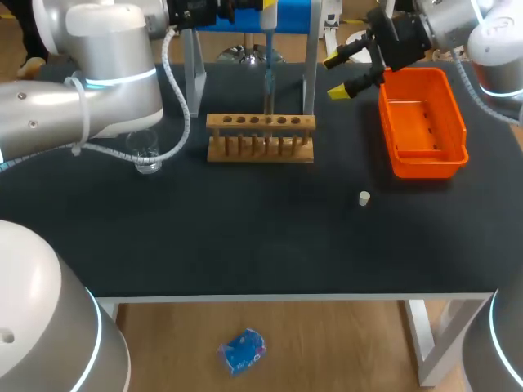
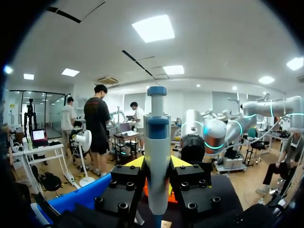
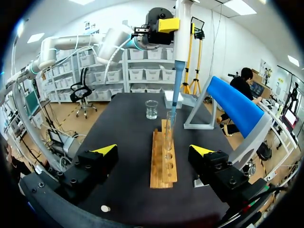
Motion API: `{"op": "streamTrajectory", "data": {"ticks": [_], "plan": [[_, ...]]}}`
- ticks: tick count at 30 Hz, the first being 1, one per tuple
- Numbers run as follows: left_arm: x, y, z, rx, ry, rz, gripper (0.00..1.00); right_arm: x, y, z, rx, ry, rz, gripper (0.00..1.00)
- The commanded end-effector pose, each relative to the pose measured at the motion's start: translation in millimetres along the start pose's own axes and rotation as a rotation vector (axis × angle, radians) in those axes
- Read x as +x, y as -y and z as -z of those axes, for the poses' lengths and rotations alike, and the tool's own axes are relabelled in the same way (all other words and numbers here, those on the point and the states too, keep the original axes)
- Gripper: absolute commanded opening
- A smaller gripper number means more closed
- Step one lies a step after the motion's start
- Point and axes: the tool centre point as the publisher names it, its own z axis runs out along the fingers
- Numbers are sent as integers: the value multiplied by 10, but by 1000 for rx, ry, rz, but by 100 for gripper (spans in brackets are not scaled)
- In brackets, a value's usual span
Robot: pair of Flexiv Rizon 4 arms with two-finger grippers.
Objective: Invert the test tube, pick up the pipette, mount the tip to pipette, aspirate from beaker and dispense into the tube, eject the tip, return the pipette, and cap with the stopper.
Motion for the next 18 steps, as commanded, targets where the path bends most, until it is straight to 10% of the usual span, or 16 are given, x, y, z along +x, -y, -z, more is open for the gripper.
{"op": "streamTrajectory", "data": {"ticks": [1,18], "plan": [[3,59,9,-10,1,-4,0,0,1,-1,2,0,0,100],[-25,305,54,-4,6,-18,0,0,1,-1,2,0,0,100]]}}
